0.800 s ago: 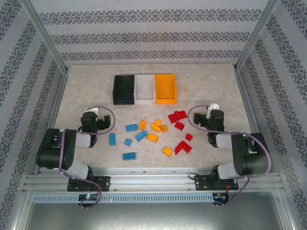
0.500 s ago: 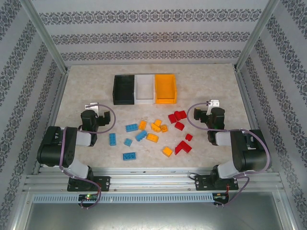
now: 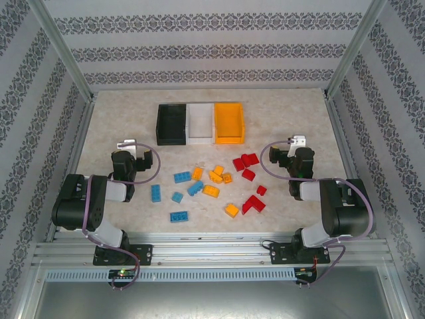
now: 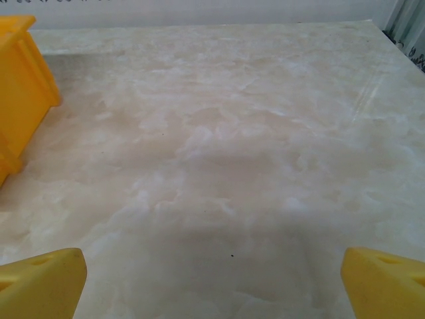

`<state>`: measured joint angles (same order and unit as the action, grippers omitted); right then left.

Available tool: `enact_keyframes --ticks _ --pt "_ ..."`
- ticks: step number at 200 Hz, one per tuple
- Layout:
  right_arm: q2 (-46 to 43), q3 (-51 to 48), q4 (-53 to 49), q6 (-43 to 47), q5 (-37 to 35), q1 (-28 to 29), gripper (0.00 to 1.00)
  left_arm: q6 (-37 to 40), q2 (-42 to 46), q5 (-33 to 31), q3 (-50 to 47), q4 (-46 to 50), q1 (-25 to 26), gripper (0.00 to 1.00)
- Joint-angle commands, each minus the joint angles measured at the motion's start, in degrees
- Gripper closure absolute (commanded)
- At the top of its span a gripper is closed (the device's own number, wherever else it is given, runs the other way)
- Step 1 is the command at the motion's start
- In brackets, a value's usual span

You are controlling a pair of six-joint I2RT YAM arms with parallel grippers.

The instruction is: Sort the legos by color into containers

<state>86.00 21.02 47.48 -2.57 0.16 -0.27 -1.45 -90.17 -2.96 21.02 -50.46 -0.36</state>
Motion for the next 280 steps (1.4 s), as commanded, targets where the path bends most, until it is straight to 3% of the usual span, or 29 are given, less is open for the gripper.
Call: enact_keyframes --ticks 1,33,59,80,89,111,128,148,166,186,224,252,280 --pt "0.5 1.6 2.7 0.6 1.6 -0.3 0.02 1.1 -0.6 1.1 1.0 -3.5 0.4 0.0" --pt "0.4 1.6 2.5 0.6 0.8 -0.1 0.02 1.0 -0.6 1.3 1.2 -3.0 0.4 0.0" --pt "-2.1 3.4 -1.7 -0.7 -6.4 0.9 0.02 1.1 -0.6 1.3 1.0 -3.3 0.4 0.0" --pt "-7.8 11.0 -20.2 -2.0 -12.2 1.5 0.02 1.0 -0.7 1.2 1.2 -3.0 0.4 0.0" --pt "-10.1 15.8 -30.3 -7.4 -14.2 1.2 0.02 0.9 -0.6 1.5 1.3 -2.8 0.4 0.0" --pt "-11.6 29.8 -55.3 -16.3 -11.3 0.0 0.02 -1.3 1.1 -5.2 1.1 -1.7 0.4 0.0" --pt "-11.0 39.0 -72.1 -19.9 -7.6 0.2 0.02 -0.7 2.7 -4.7 0.6 -2.0 0.4 0.0" --pt "-12.2 43.0 -82.1 -22.2 -1.7 1.9 0.02 -4.3 9.6 -13.8 5.2 12.7 0.4 0.0" --pt "-14.4 43.0 -86.9 -25.2 1.5 4.2 0.02 -10.6 16.0 -17.3 12.0 29.9 0.4 0.0" --pt "-14.7 43.1 -93.0 -27.3 4.3 6.5 0.02 -18.2 21.6 -11.5 19.9 48.9 0.4 0.0" --pt "-11.8 41.7 -101.5 -27.6 4.8 13.4 0.05 -36.0 30.7 -0.3 26.0 74.6 1.0 0.0" --pt "-9.8 40.1 -102.6 -26.7 5.1 18.1 0.06 -36.0 36.7 6.1 27.2 88.7 6.6 0.0" --pt "-6.0 37.2 -97.4 -25.0 7.9 18.5 0.12 -38.1 40.6 10.0 24.6 97.3 13.7 0.0"
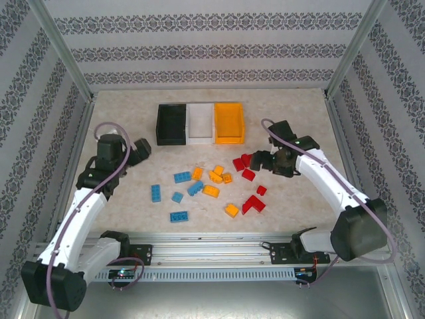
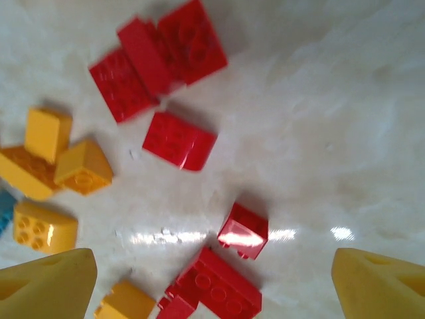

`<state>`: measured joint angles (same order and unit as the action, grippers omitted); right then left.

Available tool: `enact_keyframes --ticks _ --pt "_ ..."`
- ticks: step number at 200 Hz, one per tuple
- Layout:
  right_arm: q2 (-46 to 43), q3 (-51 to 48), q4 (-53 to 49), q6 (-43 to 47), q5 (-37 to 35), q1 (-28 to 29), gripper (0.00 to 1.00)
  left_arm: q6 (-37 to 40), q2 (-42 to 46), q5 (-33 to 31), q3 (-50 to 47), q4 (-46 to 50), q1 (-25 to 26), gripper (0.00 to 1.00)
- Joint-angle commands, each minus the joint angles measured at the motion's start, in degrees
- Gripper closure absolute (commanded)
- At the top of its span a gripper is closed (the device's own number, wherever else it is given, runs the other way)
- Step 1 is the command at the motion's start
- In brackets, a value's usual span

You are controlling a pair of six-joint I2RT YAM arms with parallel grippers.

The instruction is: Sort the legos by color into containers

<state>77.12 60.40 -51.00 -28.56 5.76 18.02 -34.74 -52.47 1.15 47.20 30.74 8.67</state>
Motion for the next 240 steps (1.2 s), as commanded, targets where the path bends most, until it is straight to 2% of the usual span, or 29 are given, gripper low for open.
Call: enact_keyframes --ticks 1,26,51,77,94,131,175,216,240 --pt "3.0 -2.1 1.2 1.1 2.3 0.1 0.13 -5.0 3.0 6.0 -1.7 16.2 4.9 0.0" --pt "9.0 0.0 2.6 4.2 3.8 0.1 0.24 -9.9 7.0 6.8 -5.4 15.7 9.9 0.03" --pt "13.8 1.5 3.6 8.1 6.9 1.0 0.27 -13.0 7.5 11.5 -9.4 7.9 10.4 0.03" --pt "19.1 4.6 2.4 11.4 6.3 2.2 0.24 -12.4 2.1 15.2 -8.9 4.1 10.5 0.01" --pt "21.9 7.4 2.5 13.7 4.8 2.7 0.19 -10.3 -0.8 15.3 -6.6 5.1 10.5 0.0" --pt "27.9 11.7 2.1 17.3 7.3 3.1 0.14 -9.4 -0.4 15.7 -6.1 6.4 10.4 0.0" --pt "30.5 11.6 3.4 19.0 9.0 3.7 0.16 -10.1 2.4 16.2 -7.9 8.7 10.5 0.0" --pt "28.6 9.3 4.3 18.0 7.9 6.5 0.26 -10.2 4.2 16.1 -8.9 10.2 10.4 0.0" --pt "28.4 8.5 4.9 16.7 4.9 8.3 0.29 -11.1 4.7 17.0 -9.7 10.1 10.4 0.0"
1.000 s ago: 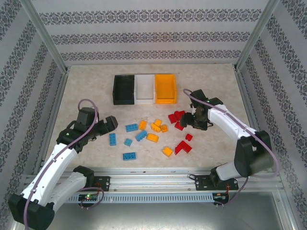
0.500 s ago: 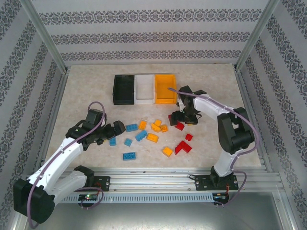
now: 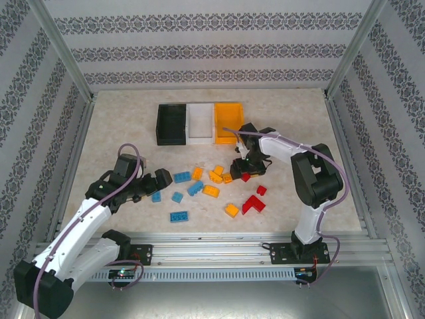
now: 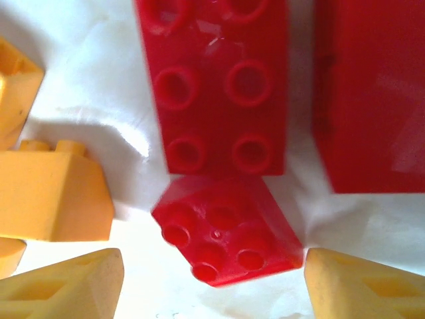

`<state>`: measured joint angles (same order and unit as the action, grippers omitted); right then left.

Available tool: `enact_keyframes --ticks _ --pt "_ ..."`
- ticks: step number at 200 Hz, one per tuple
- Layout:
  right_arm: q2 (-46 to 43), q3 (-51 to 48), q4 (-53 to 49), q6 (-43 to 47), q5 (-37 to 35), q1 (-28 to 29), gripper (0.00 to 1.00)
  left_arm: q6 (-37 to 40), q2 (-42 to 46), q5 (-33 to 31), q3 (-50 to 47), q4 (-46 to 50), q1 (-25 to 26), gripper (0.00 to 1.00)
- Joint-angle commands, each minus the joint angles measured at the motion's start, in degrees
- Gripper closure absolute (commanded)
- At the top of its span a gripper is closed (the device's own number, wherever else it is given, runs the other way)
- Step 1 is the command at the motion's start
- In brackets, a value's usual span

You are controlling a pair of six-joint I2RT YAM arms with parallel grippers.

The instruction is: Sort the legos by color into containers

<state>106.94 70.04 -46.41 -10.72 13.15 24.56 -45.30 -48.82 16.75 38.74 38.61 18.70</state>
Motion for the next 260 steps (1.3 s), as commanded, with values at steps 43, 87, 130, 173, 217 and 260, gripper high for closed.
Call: enact_keyframes --ticks 43,87,130,173,217,260 --pt "2.0 1.7 1.4 -3.0 -9.1 3.2 0.34 -1.7 3.3 2.4 -2.3 3.5 0.4 0.0" --pt "4.1 3.0 1.7 -3.3 -10.9 3.3 0.42 -2.1 4.9 2.1 -1.9 5.1 0.4 0.0" --pt "5.0 3.2 2.1 -3.2 -11.3 3.3 0.55 -2.1 5.1 1.9 -1.6 5.8 0.4 0.0" --pt "-0.2 0.7 1.6 -4.1 -10.8 3.3 0.65 -2.5 5.0 1.4 -2.0 5.0 0.4 0.0" --pt "-12.0 -0.6 -0.3 -9.1 -2.9 0.8 0.66 -2.5 2.1 1.3 -1.3 2.5 0.4 0.0" --pt "-13.1 9.3 0.9 -16.9 7.4 -5.5 0.65 -0.1 -2.4 3.0 1.7 1.0 0.4 0.0"
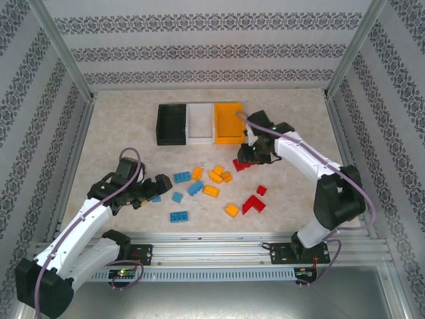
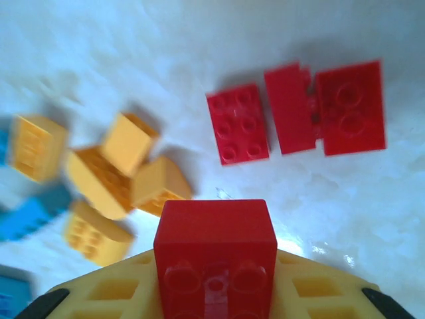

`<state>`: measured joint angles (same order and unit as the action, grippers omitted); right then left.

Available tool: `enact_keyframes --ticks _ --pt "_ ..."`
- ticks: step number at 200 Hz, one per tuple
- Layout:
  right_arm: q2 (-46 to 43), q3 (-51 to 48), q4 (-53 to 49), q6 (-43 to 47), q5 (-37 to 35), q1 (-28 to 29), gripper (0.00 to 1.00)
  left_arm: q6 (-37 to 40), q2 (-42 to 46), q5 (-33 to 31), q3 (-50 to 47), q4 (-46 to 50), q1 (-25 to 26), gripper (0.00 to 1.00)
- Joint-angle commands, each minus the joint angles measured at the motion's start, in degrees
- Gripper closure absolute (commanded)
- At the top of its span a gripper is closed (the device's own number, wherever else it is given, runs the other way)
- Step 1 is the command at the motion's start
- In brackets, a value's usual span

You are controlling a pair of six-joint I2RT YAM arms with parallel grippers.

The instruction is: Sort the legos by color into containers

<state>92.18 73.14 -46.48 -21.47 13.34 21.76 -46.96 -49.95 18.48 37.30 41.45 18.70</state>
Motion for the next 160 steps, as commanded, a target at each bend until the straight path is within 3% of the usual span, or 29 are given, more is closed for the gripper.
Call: enact_keyframes --ticks 1,38,85,160 --pt "1.9 6.6 0.9 -6.3 7.4 -2.8 0.65 1.6 -1.4 1.3 3.2 -1.9 0.3 0.0" --pt "14.1 21.5 1.9 -11.5 9.5 -4.1 0.65 2.6 -2.8 3.3 4.9 -1.7 0.4 0.0" --pt "30.8 40.6 -3.0 -13.1 5.0 -2.7 0.66 5.6 -2.2 3.8 7.2 4.8 0.3 0.0" --pt "45.3 53.5 -7.6 -11.9 -2.1 -1.5 0.62 6.4 1.4 3.3 7.7 13.1 0.0 0.0"
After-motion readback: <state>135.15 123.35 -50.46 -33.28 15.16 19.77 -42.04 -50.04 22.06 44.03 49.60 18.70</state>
